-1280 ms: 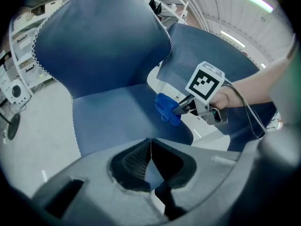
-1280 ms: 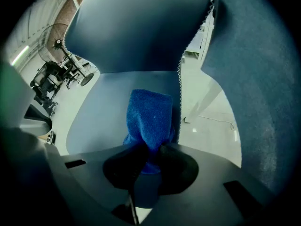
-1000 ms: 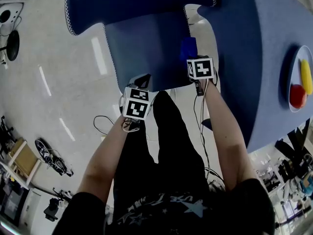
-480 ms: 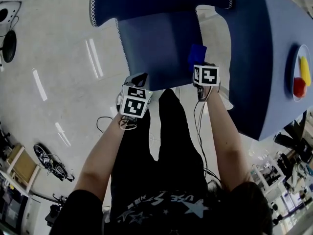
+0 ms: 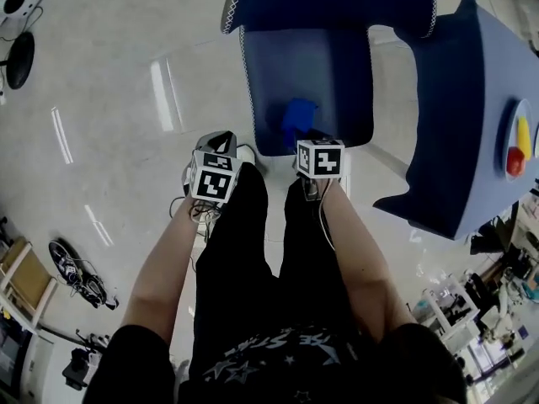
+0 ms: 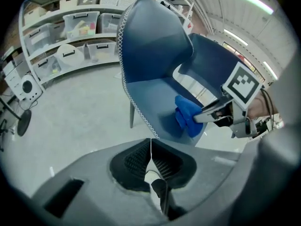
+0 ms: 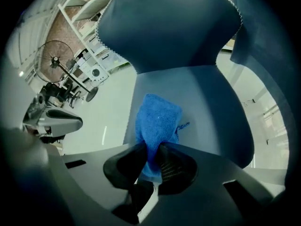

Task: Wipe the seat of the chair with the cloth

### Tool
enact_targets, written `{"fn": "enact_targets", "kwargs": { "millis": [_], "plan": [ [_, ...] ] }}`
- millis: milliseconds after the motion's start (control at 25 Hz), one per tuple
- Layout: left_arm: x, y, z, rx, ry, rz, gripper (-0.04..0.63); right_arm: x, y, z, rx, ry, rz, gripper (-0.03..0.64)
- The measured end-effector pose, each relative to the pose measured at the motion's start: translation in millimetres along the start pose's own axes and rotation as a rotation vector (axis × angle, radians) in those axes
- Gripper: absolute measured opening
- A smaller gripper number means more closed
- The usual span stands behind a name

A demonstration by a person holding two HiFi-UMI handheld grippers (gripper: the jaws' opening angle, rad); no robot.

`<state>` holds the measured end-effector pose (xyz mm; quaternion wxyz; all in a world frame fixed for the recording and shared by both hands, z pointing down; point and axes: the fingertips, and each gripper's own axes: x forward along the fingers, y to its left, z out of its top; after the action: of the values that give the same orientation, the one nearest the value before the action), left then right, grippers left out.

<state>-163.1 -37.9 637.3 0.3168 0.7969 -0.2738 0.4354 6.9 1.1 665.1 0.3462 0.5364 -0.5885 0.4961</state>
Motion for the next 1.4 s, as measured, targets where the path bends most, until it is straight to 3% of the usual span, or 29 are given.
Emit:
{"fn": "enact_targets", "kwargs": {
  "millis": [160, 320, 480, 560, 720, 1400],
  "plan": [
    [1, 11, -15, -0.030, 0.012, 0.027, 0.021, 7, 42, 2, -0.045, -0.002, 0.094, 0.064],
    [1, 10, -28, -0.067, 0.017, 0.051, 0.021, 18, 70, -8, -0.181, 0.041, 0.167, 0.064],
    [4, -4, -44, -0.101, 0.020, 0.069, 0.021, 31, 70, -29, -0.359, 0.105, 0.157, 0.064],
    [5, -15, -51, -0.119, 0.023, 0.071, 0.021, 34, 63, -37, -0.396, 0.116, 0.150, 0.064],
    [7, -44, -57, -0.134, 0.033, 0.060, 0.021, 29, 35, -46, -0.366, 0.117, 0.127, 0.066],
    [58, -164, -14, 0.024, 0.074, -0.031, 0.021, -14, -154, -63, -0.182, 0.104, -0.042, 0.066]
  ]
}}
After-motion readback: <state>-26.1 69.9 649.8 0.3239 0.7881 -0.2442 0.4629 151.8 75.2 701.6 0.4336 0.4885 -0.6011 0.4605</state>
